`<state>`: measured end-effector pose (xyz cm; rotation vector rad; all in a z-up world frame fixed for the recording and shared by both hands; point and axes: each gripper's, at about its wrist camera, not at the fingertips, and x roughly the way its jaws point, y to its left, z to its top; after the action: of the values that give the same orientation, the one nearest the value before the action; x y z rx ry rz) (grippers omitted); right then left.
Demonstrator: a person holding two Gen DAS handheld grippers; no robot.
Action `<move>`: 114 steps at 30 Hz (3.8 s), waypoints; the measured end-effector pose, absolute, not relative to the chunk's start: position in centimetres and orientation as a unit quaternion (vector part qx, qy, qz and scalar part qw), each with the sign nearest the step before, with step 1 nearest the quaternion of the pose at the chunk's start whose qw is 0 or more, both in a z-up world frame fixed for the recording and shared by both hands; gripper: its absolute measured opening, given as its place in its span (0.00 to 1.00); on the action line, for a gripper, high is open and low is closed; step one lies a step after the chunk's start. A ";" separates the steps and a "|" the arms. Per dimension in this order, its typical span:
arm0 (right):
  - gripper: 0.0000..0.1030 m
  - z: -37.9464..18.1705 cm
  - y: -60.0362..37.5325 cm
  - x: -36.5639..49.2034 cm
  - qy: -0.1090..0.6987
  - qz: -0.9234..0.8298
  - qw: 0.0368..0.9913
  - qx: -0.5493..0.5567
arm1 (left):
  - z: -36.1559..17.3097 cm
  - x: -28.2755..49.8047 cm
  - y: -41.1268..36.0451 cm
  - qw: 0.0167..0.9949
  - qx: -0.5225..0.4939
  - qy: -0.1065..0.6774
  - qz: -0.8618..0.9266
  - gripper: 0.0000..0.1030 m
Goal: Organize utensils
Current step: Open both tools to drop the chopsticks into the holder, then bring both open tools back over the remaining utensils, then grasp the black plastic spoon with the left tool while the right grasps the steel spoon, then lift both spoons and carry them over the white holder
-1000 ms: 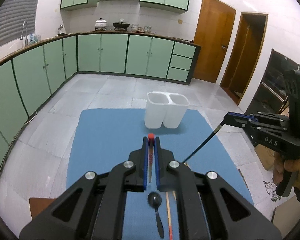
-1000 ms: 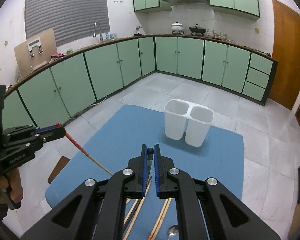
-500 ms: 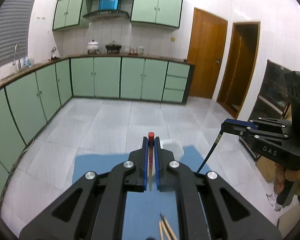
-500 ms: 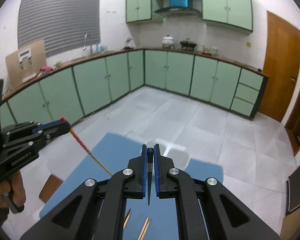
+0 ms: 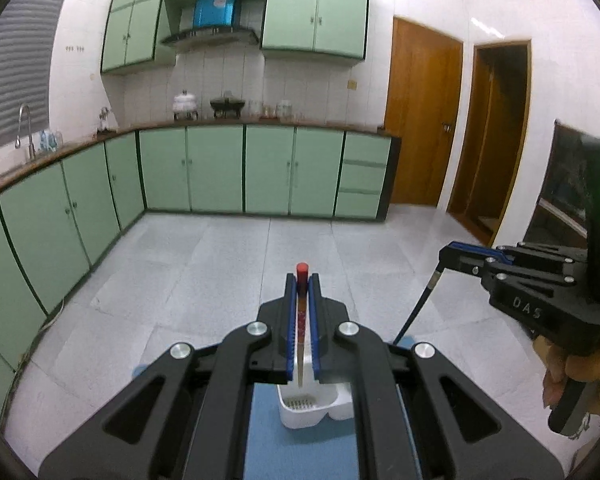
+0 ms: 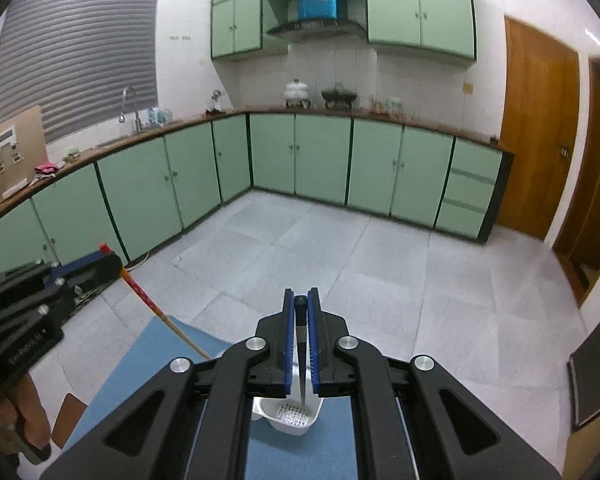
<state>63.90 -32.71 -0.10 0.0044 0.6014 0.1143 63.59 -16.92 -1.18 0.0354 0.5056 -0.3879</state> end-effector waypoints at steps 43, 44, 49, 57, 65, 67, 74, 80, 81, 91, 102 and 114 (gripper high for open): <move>0.21 -27.2 -27.1 24.0 0.397 0.022 0.916 0.052 | -28.0 30.9 -4.0 0.888 0.061 0.438 -0.126 0.60; 0.21 -27.2 -27.9 24.1 0.398 0.015 0.916 0.059 | -28.1 30.9 -4.5 0.888 0.066 0.436 -0.129 0.60; 0.19 -27.1 -30.4 24.7 0.397 -0.001 0.915 0.076 | -28.4 31.4 -6.0 0.894 0.065 0.424 -0.130 0.61; 0.21 -27.6 -29.8 24.5 0.382 0.014 0.922 0.066 | -28.5 31.6 -7.3 0.901 0.057 0.408 -0.132 0.41; 0.09 -27.4 -30.0 24.7 0.380 0.022 0.922 0.070 | -28.4 32.0 -7.7 0.899 0.042 0.411 -0.146 0.09; 0.09 -27.2 -30.2 24.7 0.379 0.022 0.922 0.076 | -28.2 32.1 -7.4 0.898 0.030 0.413 -0.148 0.09; 0.09 -24.6 -30.2 24.3 0.352 0.027 0.933 0.075 | -25.9 31.4 -6.8 0.906 0.021 0.394 -0.150 0.09; 0.09 -21.9 -30.6 24.5 0.326 0.028 0.942 0.070 | -23.3 31.3 -6.4 0.916 0.015 0.372 -0.147 0.09; 0.09 -21.2 -30.7 24.6 0.320 0.027 0.945 0.068 | -23.1 31.3 -6.3 0.918 0.016 0.369 -0.147 0.09; 0.09 -19.0 -31.0 25.9 0.301 0.024 0.951 0.058 | -20.6 31.5 -6.2 0.928 0.018 0.344 -0.144 0.09; 0.09 -16.4 -30.8 27.7 0.292 0.031 0.955 0.035 | -18.5 31.8 -5.9 0.934 0.028 0.326 -0.143 0.09; 0.09 -13.5 -31.0 29.9 0.296 0.046 0.954 0.021 | -15.3 33.2 -6.4 0.940 0.039 0.302 -0.152 0.09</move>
<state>29.92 -30.97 -13.47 0.0426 0.6012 0.0944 33.24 -6.37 -15.31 0.0801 0.6173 -0.3110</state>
